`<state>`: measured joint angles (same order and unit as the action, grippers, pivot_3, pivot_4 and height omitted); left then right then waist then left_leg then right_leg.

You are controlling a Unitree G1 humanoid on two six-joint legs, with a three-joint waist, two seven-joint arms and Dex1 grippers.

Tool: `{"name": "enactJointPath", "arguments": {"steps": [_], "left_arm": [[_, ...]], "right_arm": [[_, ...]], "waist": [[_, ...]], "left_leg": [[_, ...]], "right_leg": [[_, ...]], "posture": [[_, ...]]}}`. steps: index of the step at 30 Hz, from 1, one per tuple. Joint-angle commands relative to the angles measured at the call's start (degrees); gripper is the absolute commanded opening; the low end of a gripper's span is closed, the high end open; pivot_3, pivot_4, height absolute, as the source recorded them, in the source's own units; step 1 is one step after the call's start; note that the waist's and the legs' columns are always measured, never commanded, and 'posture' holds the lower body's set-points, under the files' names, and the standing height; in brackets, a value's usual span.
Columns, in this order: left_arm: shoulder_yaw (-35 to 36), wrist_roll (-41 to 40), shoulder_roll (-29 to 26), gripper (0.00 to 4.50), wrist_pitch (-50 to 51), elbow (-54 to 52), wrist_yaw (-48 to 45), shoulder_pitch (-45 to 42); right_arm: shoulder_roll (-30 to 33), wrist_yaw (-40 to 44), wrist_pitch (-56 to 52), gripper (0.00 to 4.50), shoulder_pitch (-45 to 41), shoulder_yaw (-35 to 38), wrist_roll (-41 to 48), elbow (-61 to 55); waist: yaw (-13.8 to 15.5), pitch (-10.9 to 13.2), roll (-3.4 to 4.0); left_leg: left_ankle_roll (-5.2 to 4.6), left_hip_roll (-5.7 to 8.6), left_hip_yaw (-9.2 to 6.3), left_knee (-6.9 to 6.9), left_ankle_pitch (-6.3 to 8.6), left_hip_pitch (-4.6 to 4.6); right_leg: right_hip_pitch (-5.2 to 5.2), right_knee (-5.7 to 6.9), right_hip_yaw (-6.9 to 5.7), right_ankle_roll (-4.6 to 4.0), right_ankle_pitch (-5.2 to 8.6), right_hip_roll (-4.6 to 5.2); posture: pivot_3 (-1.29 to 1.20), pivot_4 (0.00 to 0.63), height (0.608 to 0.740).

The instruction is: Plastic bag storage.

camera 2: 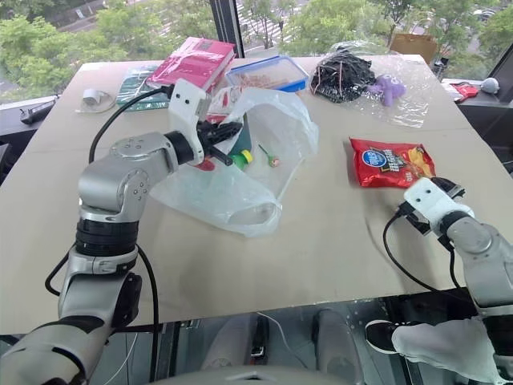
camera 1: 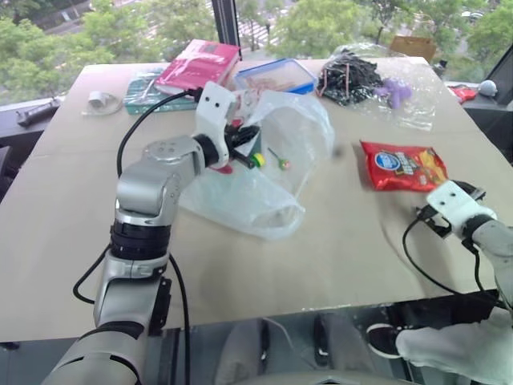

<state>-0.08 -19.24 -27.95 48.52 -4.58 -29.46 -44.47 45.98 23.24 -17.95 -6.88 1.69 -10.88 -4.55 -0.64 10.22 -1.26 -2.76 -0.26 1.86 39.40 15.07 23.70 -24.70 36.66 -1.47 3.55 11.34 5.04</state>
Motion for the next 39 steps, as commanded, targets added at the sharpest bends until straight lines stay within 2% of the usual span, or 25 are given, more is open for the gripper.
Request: {"name": "enactJointPath", "arguments": {"steps": [1, 7, 10, 11, 12, 14, 20, 23, 27, 31, 37, 39], "left_arm": [[1.0, 0.1, -0.5, 0.0, 0.1, -3.2, 0.6, -0.4], [0.8, 0.0, -0.4, 0.0, 0.3, -3.4, 0.9, -0.6], [0.7, 0.0, -0.3, 0.0, 0.3, -3.5, 1.0, -0.7], [0.7, 0.0, -0.3, 0.0, 0.4, -3.6, 1.0, -0.7], [0.7, 0.0, -0.3, 0.0, 0.5, -3.8, 1.1, -0.6], [0.9, 0.0, -0.5, 0.0, 0.6, -4.2, 1.1, -0.4], [1.5, -0.1, -0.8, 0.0, 0.9, -4.8, 1.5, 0.2], [1.5, -0.2, -0.8, 0.0, 0.9, -4.9, 1.7, 0.3], [1.3, -0.1, -0.6, 0.0, 0.6, -4.4, 1.8, 0.0], [1.3, -0.1, -0.5, 0.0, 0.4, -4.1, 1.9, -0.1], [1.2, 0.1, -0.4, 0.0, 0.1, -3.4, 2.0, -0.6], [1.2, 0.2, -0.4, 0.0, 0.0, -3.0, 2.0, -0.8]], "right_arm": [[0.9, -4.2, 5.1, 4.43, -2.6, -2.7, -6.2, 7.5], [-0.3, -9.9, 11.7, 4.43, -12.1, -9.6, -14.3, 26.0], [-2.0, -11.4, 14.4, 4.43, -17.1, -12.5, -16.1, 34.4], [-2.3, -11.5, 15.3, 3.93, -18.2, -13.1, -16.5, 36.4], [-2.6, -11.7, 16.3, 3.9, -19.3, -13.8, -16.9, 38.4], [-3.0, -11.9, 18.2, 3.17, -21.0, -15.0, -17.6, 41.7], [-3.0, -14.7, 25.8, 0.12, -22.8, -17.0, -19.5, 44.6], [-3.0, -15.7, 28.3, 0.05, -22.3, -16.6, -19.5, 43.4], [-3.1, -16.0, 29.0, 0.05, -19.7, -13.4, -17.1, 36.4], [-4.0, -13.2, 26.8, 0.05, -14.3, -8.2, -11.8, 20.6], [-7.0, -5.2, 15.6, 0.05, -4.6, -3.4, -5.6, -8.4], [-7.5, -3.4, 12.5, 0.05, -2.9, -2.7, -4.9, -14.3]], "waist": [[0.0, 0.0, -0.02], [-0.1, -0.1, -0.17], [-0.1, -0.1, -0.3], [-0.1, -0.2, -0.34], [-0.1, -0.2, -0.4], [-0.1, -0.3, -0.51], [-0.1, -0.3, -0.54], [-0.2, -0.3, -0.56], [-0.2, -0.3, -0.54], [-0.2, -0.2, -0.4], [0.2, -0.1, -0.2], [0.4, -0.1, -0.2]], "left_leg": [[0.04, 0.0, 0.0, 0.02, -0.02, 0.0], [0.05, 0.01, -0.01, 0.11, -0.03, -0.15], [-0.1, 0.0, -0.07, 0.09, 0.06, -0.67], [-0.2, -0.02, -0.09, 0.03, 0.12, -0.99], [-0.23, -0.07, -0.15, 0.03, 0.13, -1.01], [-0.2, -0.05, -0.22, 0.03, 0.11, -1.0], [0.0, -0.03, -0.34, -0.05, 0.0, -0.94], [0.01, -0.07, -0.35, -0.12, -0.01, -0.92], [0.02, -0.09, -0.35, -0.2, -0.01, -0.91], [0.03, -0.11, -0.35, -0.24, -0.02, -0.79], [0.02, -0.1, -0.35, -0.23, -0.01, -0.72], [0.02, -0.1, -0.39, -0.22, -0.01, -0.69]], "right_leg": [[0.01, -0.01, 0.0, 0.0, 0.0, 0.0], [0.25, -0.07, 0.01, 0.01, 0.0, 0.01], [0.94, -0.29, -0.03, 0.0, 0.0, -0.01], [1.27, -0.44, -0.03, -0.02, 0.03, -0.02], [1.32, -0.48, -0.02, -0.17, 0.11, -0.03], [1.35, -0.48, 0.05, -0.18, 0.11, -0.04], [1.34, -0.52, 0.02, 0.02, -0.02, -0.04], [1.34, -0.64, 0.01, 0.03, -0.02, -0.1], [1.32, -0.69, 0.0, 0.02, -0.02, -0.11], [1.22, -0.7, 0.0, 0.03, -0.02, -0.12], [1.16, -0.7, 0.0, 0.04, -0.02, -0.12], [1.15, -0.69, -0.05, 0.04, -0.01, -0.11]], "posture": [[0.0, 0.15, 0.74], [0.0, 0.15, 0.74], [0.0, 0.15, 0.74], [0.0, 0.15, 0.74], [0.0, 0.15, 0.74], [0.0, 0.15, 0.74], [0.0, 0.15, 0.74], [0.0, 0.15, 0.74], [0.0, 0.15, 0.74], [0.0, 0.15, 0.74], [0.0, 0.15, 0.74], [0.0, 0.15, 0.74]]}}
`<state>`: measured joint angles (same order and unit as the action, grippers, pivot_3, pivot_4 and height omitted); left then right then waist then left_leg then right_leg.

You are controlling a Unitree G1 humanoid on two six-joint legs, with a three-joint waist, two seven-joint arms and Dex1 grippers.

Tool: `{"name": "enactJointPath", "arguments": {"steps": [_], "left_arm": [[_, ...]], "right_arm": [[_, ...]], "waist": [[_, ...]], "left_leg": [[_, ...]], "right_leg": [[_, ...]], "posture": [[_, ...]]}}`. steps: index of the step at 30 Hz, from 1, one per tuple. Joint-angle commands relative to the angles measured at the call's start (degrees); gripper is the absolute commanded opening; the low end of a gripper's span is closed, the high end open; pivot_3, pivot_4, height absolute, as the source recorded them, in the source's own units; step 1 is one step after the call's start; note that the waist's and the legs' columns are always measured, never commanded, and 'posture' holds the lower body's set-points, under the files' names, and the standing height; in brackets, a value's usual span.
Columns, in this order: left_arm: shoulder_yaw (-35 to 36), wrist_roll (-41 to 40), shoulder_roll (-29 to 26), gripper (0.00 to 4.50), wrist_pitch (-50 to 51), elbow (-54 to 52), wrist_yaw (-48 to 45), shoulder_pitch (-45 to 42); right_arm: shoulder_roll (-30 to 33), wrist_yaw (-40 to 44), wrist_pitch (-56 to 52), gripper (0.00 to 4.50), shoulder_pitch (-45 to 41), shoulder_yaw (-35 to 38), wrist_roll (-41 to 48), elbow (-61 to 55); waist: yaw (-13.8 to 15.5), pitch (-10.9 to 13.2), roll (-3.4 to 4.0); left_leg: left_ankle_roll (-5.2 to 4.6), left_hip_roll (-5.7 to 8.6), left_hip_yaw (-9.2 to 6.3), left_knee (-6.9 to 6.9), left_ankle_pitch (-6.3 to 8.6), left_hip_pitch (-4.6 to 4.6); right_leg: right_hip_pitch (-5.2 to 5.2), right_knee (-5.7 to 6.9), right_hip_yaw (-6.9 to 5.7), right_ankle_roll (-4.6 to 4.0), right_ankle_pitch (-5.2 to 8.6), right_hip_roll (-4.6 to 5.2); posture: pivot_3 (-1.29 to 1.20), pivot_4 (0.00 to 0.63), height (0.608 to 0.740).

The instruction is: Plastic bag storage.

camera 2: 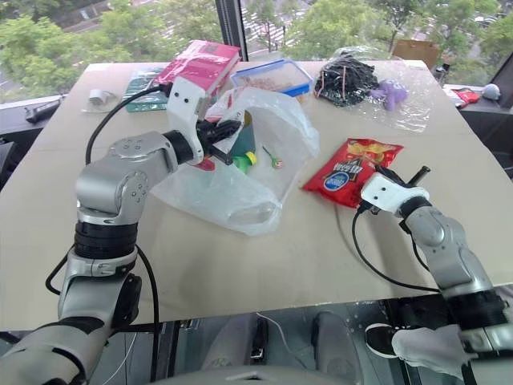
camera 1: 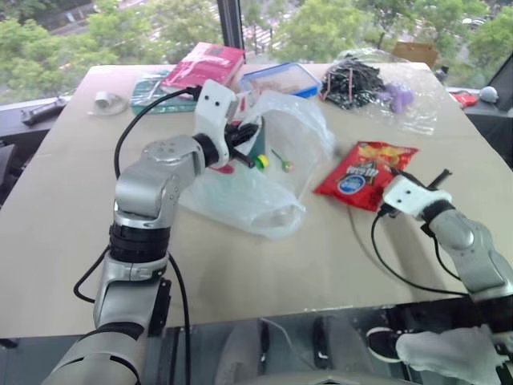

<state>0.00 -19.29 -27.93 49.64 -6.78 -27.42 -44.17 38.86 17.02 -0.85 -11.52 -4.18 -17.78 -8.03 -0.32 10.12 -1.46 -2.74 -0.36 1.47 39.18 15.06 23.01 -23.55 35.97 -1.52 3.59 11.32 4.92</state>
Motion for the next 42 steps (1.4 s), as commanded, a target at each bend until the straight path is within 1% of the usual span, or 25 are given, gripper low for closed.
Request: {"name": "enactJointPath", "arguments": {"steps": [1, 4, 6, 12, 19, 24, 33, 36, 42], "left_arm": [[1.2, 0.3, -0.5, 0.0, -1.2, -0.7, 0.0, -1.1], [0.9, 0.6, -0.4, 0.0, -1.5, -0.1, 0.0, -1.3], [0.7, 0.7, -0.3, 0.0, -1.8, 0.3, -0.1, -1.4], [0.2, 1.2, -0.2, 0.0, -2.5, 1.7, -0.4, -2.0], [-0.6, 1.9, 0.1, 0.0, -2.8, 2.7, -0.6, -2.7], [-0.6, 2.8, 0.3, 0.0, -3.1, 3.8, -0.1, -3.3], [-0.1, 3.4, 0.5, 0.0, -3.0, 4.1, 0.5, -4.2], [-0.5, 3.8, 0.2, 0.0, -3.1, 4.1, 0.2, -4.2], [-0.9, 3.6, -0.3, 0.0, -2.1, 2.8, -1.3, -3.3]], "right_arm": [[-0.9, 3.4, -6.2, 0.05, 2.3, 3.5, 2.4, -12.9], [-2.5, 5.5, -11.2, 0.05, 4.8, 3.8, 3.9, -20.8], [-3.6, 6.1, -13.3, 0.05, 5.3, 3.8, 4.4, -23.9], [-5.1, 8.4, -18.8, 0.05, 3.2, 5.6, 7.3, -31.1], [-8.3, 11.6, -26.1, 0.05, 0.0, 6.2, 16.3, -38.9], [-9.1, 12.2, -30.7, 0.05, -2.4, 7.3, 20.9, -41.3], [-7.4, 13.3, -35.1, 0.05, -2.2, 6.4, 26.3, -44.8], [-7.5, 12.5, -35.8, 0.05, -2.7, 6.0, 26.8, -45.3], [-8.2, 8.0, -34.1, 0.05, -4.5, 6.6, 23.3, -44.7]], "waist": [[0.1, 0.0, 0.0], [0.3, 0.0, 0.0], [0.5, 0.0, 0.0], [0.6, 0.0, 0.0], [0.9, 0.0, 0.0], [1.0, 0.0, 0.0], [1.0, 0.0, 0.01], [1.0, 0.0, 0.01], [1.0, 0.0, 0.01]], "left_leg": [[0.0, 0.0, 0.0, 0.0, 0.0, 0.0], [-0.02, 0.01, 0.0, 0.02, 0.01, 0.0], [-0.04, 0.01, -0.01, 0.02, 0.02, 0.0], [-0.06, 0.03, 0.0, 0.02, 0.03, 0.0], [-0.05, 0.04, -0.02, 0.01, 0.03, 0.02], [-0.11, 0.04, -0.04, 0.02, 0.06, 0.02], [-0.12, 0.05, -0.06, 0.01, 0.07, 0.06], [-0.12, 0.04, -0.06, 0.02, 0.07, 0.06], [-0.11, 0.05, -0.06, 0.02, 0.06, 0.06]], "right_leg": [[0.0, 0.0, 0.0, 0.0, 0.0, 0.0], [0.0, -0.01, -0.01, 0.0, 0.0, 0.0], [0.0, -0.01, -0.03, 0.0, 0.0, -0.02], [-0.01, -0.01, -0.02, 0.0, 0.01, -0.02], [-0.02, -0.02, -0.05, -0.01, 0.01, -0.03], [-0.01, -0.01, -0.08, -0.01, 0.01, -0.03], [-0.03, -0.03, -0.11, -0.01, 0.01, -0.03], [-0.03, -0.03, -0.11, -0.01, 0.01, -0.03], [-0.04, -0.03, -0.1, -0.01, 0.01, -0.03]], "posture": [[0.0, 0.15, 0.74], [0.0, 0.15, 0.74], [0.0, 0.15, 0.74], [0.0, 0.15, 0.74], [0.0, 0.15, 0.74], [0.0, 0.15, 0.74], [0.0, 0.15, 0.74], [0.0, 0.15, 0.74], [0.0, 0.15, 0.74]]}}
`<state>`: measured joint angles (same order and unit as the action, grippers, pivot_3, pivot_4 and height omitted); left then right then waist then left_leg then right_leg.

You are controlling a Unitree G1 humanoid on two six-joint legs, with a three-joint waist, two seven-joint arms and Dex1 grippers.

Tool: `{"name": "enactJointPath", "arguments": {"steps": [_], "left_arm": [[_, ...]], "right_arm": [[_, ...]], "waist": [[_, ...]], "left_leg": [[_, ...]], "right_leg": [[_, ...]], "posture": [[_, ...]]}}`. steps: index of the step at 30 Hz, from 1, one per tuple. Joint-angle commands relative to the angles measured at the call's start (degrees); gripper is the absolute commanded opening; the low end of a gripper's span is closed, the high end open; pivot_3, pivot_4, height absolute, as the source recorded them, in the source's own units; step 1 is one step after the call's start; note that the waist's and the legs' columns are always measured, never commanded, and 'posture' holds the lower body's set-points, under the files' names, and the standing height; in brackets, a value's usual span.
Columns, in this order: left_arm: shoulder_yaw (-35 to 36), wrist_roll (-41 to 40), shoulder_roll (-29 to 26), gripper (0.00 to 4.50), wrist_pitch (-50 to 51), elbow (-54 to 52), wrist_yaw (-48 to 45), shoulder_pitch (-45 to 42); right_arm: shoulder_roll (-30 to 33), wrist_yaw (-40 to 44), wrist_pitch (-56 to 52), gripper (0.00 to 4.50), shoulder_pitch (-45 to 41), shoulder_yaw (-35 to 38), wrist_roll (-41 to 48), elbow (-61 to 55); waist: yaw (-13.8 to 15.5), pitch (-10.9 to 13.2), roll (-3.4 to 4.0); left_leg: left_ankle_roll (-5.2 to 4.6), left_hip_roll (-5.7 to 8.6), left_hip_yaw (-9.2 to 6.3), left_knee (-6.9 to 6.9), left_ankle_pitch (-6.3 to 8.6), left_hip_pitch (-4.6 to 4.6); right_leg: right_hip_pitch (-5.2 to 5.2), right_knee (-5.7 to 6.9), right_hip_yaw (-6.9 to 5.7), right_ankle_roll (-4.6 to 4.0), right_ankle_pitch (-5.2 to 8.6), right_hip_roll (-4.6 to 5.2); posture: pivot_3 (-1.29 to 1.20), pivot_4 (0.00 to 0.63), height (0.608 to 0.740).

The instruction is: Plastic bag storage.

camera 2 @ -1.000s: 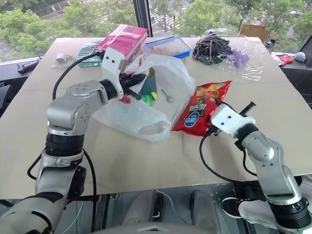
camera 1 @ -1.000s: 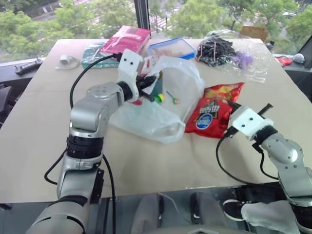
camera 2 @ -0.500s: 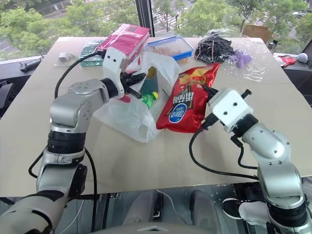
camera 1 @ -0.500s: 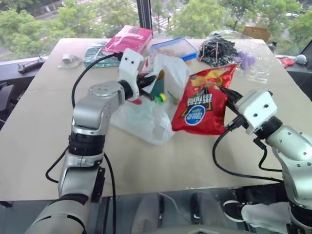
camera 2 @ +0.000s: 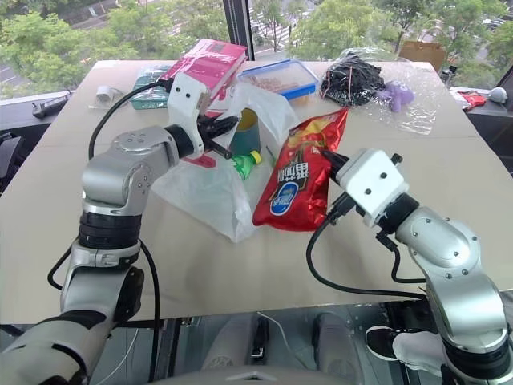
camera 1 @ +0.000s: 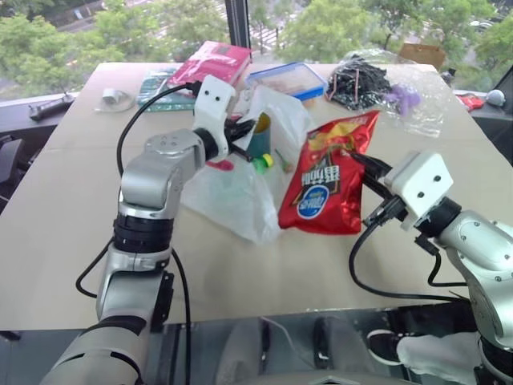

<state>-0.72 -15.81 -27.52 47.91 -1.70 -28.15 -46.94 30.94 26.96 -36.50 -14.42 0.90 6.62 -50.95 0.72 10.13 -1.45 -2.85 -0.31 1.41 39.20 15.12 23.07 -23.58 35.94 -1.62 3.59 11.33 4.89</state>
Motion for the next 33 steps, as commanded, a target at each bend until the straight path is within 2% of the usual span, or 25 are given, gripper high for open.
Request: {"name": "enactJointPath", "arguments": {"steps": [1, 5, 15, 23, 33], "left_arm": [[-0.2, 0.3, -0.6, 0.0, -0.3, -2.2, -0.5, -0.5], [-0.4, 0.7, -0.5, 0.0, 1.1, -1.4, -0.2, -0.9], [0.6, -3.9, -0.9, 0.0, 6.2, -5.6, -4.6, -0.2], [2.8, -4.9, 0.9, 0.0, 9.1, -5.1, -1.3, -2.5], [4.8, -7.5, 2.6, 0.0, 6.8, -6.7, -1.3, -4.3]], "right_arm": [[-0.4, -2.3, 1.5, 0.05, -1.9, 1.5, -1.1, -1.9], [-0.6, -3.4, 1.6, 0.05, -3.0, 1.2, -1.4, -2.0], [-3.1, -7.0, 5.2, 0.05, -7.2, -0.3, -3.5, 2.2], [-4.2, -2.8, 9.9, 0.05, -6.4, -6.9, -2.3, 5.5], [-4.3, 4.1, 14.5, 0.05, -4.5, -9.4, 1.4, 13.2]], "waist": [[0.0, 0.0, 0.0], [0.0, 0.0, 0.0], [0.0, 0.0, 0.0], [0.0, 0.0, 0.02], [0.0, 0.0, 0.02]], "left_leg": [[0.0, 0.0, -0.01, 0.0, 0.0, 0.0], [0.07, 0.0, -0.01, 0.0, -0.04, 0.01], [0.06, 0.0, -0.01, 0.0, -0.04, 0.1], [0.05, 0.02, -0.04, 0.0, -0.03, 0.15], [0.07, 0.03, -0.06, 0.01, -0.04, 0.18]], "right_leg": [[0.0, 0.0, 0.0, 0.0, 0.0, 0.0], [-0.01, 0.0, -0.01, 0.0, 0.0, 0.0], [-0.1, 0.0, -0.01, 0.0, 0.0, 0.0], [-0.13, -0.01, -0.04, 0.0, 0.0, -0.01], [-0.13, -0.02, -0.06, 0.0, 0.0, -0.01]], "posture": [[0.0, 0.15, 0.74], [0.0, 0.15, 0.74], [0.0, 0.15, 0.74], [0.0, 0.15, 0.74], [0.0, 0.15, 0.74]]}}
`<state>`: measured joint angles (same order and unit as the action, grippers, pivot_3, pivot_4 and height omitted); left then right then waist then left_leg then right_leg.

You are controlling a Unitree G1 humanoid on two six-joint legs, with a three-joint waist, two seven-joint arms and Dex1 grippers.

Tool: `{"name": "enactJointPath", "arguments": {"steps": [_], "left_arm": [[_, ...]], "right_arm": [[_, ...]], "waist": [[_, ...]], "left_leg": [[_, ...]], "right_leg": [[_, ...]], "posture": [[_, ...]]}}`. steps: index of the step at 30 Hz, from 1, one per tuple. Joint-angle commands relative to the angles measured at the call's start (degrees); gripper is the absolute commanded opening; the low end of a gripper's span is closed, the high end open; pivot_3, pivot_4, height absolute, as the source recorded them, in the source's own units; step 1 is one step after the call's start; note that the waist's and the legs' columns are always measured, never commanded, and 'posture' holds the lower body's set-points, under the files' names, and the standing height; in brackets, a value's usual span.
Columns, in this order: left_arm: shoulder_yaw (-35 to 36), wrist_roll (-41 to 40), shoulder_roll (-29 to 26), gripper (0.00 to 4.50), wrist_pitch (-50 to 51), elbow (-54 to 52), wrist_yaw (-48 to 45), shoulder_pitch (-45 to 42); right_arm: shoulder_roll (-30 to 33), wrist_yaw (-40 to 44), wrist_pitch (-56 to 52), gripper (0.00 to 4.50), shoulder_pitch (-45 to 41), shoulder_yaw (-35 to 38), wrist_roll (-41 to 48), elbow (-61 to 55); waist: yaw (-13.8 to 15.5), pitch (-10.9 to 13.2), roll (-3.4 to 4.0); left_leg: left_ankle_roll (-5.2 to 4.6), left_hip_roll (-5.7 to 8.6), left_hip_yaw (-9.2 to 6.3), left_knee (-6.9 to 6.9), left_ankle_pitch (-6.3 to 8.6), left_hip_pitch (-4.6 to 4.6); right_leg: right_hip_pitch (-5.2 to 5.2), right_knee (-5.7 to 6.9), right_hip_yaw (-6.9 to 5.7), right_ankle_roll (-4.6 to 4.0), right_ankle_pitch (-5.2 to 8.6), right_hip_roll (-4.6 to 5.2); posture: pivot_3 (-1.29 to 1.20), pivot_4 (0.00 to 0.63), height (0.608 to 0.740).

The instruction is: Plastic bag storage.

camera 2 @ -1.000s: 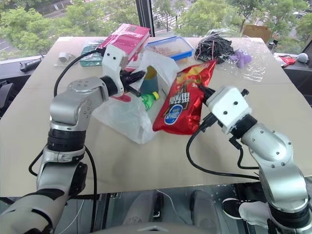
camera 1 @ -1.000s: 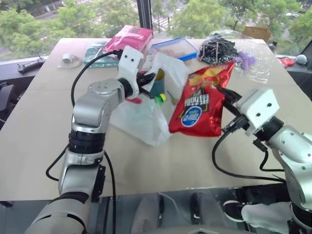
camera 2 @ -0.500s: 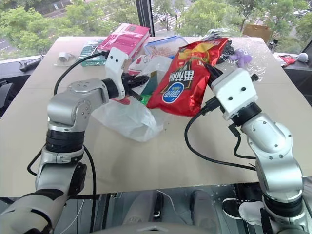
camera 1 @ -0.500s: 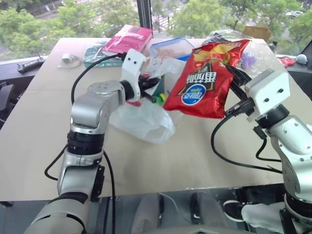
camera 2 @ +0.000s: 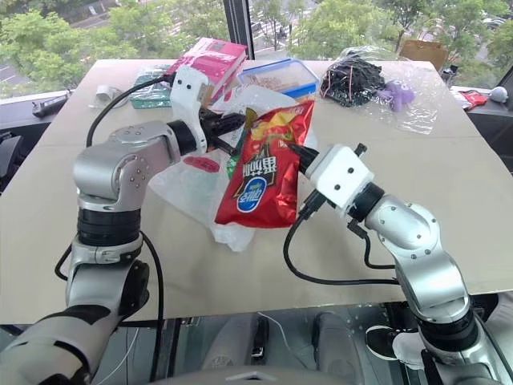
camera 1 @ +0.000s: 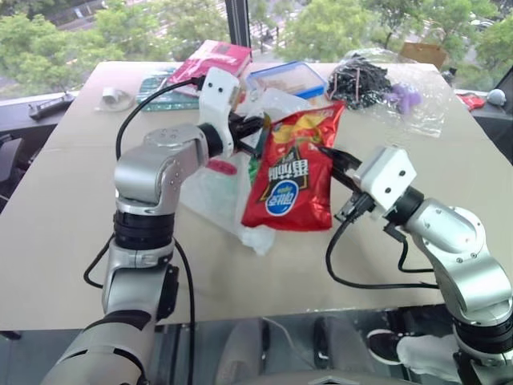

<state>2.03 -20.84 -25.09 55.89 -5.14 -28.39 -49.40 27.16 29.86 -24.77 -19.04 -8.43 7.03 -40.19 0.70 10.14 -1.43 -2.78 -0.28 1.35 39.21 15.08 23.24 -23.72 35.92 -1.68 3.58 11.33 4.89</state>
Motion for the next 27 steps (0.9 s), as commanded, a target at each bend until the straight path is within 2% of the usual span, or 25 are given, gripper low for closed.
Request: {"name": "enactJointPath", "arguments": {"steps": [1, 6, 9, 16, 20, 24, 27], "left_arm": [[1.9, -3.4, 0.0, 0.0, -0.7, -4.6, -1.8, -1.2], [1.9, -6.5, -0.3, 0.0, 1.0, -8.4, -3.0, 0.6], [1.5, -8.2, -2.6, 0.0, 3.7, -10.5, -4.5, 2.1], [2.6, -12.7, -7.8, 0.0, 9.1, -12.0, -7.6, 3.9], [1.1, -16.2, -12.4, 0.0, 11.3, -14.5, -12.7, 5.9], [2.9, -18.5, -10.2, 0.0, 12.5, -13.5, -10.8, 3.9], [4.6, -19.6, -6.7, 0.0, 13.5, -11.6, -7.6, 1.1]], "right_arm": [[-1.2, 0.9, 3.9, 0.05, -0.2, -0.6, 0.3, 5.2], [-5.9, -2.1, 8.2, 0.05, -3.5, -2.1, -2.6, 16.0], [-9.5, -4.5, 10.2, 0.05, -8.0, -2.4, -4.2, 23.7], [-9.5, -3.6, 11.9, 0.05, -10.5, 1.3, -2.8, 28.0], [-9.0, -1.8, 10.8, 0.05, -11.0, 3.3, -0.1, 30.3], [-11.3, -3.1, 11.1, 0.05, -12.8, 2.5, -0.7, 33.6], [-15.8, -5.4, 12.1, 0.05, -14.9, 0.5, -2.0, 36.3]], "waist": [[0.0, 0.0, 0.0], [-0.2, 0.0, 0.02], [-0.9, 0.1, 0.1], [-1.1, 0.1, 0.14], [-1.4, 0.1, 0.15], [-1.4, 0.1, 0.15], [-1.4, 0.1, 0.15]], "left_leg": [[0.0, 0.0, 0.01, 0.0, 0.0, -0.01], [0.02, -0.02, 0.01, -0.01, -0.01, -0.01], [0.04, -0.01, 0.02, -0.01, -0.02, -0.02], [0.05, -0.03, -0.05, -0.02, -0.03, 0.1], [0.06, -0.03, -0.05, 0.0, -0.03, 0.38], [0.08, -0.03, -0.05, 0.0, -0.04, 0.46], [0.09, -0.02, -0.05, 0.02, -0.05, 0.47]], "right_leg": [[0.0, 0.0, 0.01, 0.0, 0.0, 0.0], [-0.01, 0.01, 0.02, -0.01, 0.0, -0.01], [-0.03, 0.03, 0.03, -0.01, 0.0, -0.01], [-0.09, 0.01, -0.02, -0.01, -0.01, 0.01], [-0.43, 0.05, -0.02, 0.0, -0.01, 0.02], [-0.52, 0.08, -0.03, -0.01, -0.01, 0.0], [-0.52, 0.1, -0.03, -0.01, -0.02, -0.01]], "posture": [[0.0, 0.15, 0.74], [0.0, 0.15, 0.74], [0.0, 0.15, 0.74], [0.0, 0.15, 0.74], [0.0, 0.15, 0.74], [0.0, 0.15, 0.74], [0.0, 0.15, 0.74]]}}
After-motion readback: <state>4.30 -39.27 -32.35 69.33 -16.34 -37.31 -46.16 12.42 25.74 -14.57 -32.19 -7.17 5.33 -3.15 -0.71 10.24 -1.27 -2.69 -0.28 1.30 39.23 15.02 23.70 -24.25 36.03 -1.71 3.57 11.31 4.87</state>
